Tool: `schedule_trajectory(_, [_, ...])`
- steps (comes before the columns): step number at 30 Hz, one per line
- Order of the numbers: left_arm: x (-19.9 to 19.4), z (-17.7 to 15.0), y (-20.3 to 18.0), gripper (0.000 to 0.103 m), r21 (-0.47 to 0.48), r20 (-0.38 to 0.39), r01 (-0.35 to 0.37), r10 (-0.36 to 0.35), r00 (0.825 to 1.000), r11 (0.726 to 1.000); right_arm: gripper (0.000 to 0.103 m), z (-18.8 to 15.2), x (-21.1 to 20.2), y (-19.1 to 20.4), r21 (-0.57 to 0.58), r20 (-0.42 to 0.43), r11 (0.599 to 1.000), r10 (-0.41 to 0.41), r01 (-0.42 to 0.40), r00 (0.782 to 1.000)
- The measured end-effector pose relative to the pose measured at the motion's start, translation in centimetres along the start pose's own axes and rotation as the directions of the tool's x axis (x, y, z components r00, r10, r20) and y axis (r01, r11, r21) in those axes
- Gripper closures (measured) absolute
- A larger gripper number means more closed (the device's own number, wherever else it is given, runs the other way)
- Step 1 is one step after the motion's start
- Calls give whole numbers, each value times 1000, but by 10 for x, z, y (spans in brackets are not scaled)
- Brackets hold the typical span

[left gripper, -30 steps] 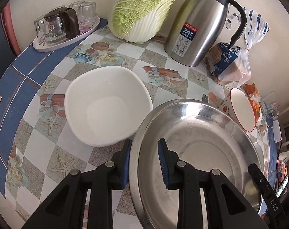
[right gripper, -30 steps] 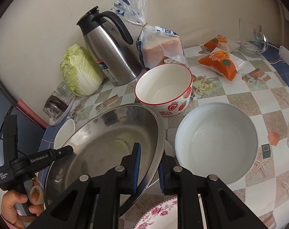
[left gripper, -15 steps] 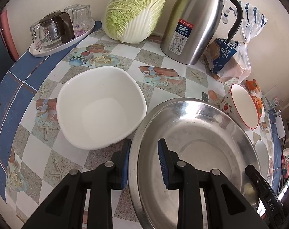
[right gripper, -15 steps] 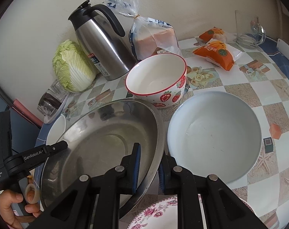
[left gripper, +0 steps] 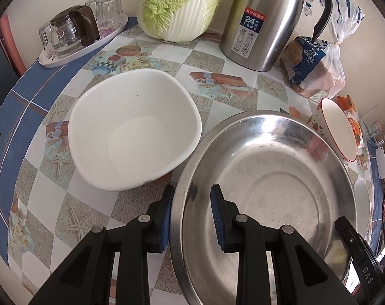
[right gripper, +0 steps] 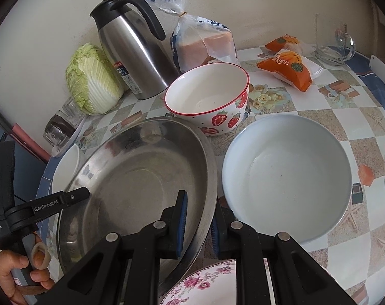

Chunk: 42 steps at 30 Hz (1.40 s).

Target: Organize plates and bowls

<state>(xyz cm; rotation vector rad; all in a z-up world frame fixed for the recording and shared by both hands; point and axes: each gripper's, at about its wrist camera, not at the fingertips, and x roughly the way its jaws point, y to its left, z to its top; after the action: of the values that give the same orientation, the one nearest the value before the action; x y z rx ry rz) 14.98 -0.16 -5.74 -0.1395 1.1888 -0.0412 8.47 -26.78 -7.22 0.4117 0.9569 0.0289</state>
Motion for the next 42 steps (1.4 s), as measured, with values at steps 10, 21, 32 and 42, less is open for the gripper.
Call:
schedule_trajectory(10, [3, -1, -1, 75, 14, -8, -23, 23, 1000, 1000, 83, -4, 9, 2, -26, -43, 998, -53, 51, 998])
schedule_trajectory(21, [-11, -1, -3, 74, 36, -5, -17, 18, 1000, 999, 83, -2, -4, 5, -39, -76, 996, -84, 81, 994])
schedule_trajectory(32, [-11, -1, -2, 75, 23, -4, -11, 11, 1000, 1000, 88, -4, -11, 7, -61, -70, 992, -116, 111, 991])
schedule_trajectory(42, [-8, 0, -1, 75, 23, 28, -13, 12, 1000, 1000, 89, -5, -5, 6, -58, -22, 992, -114, 112, 993])
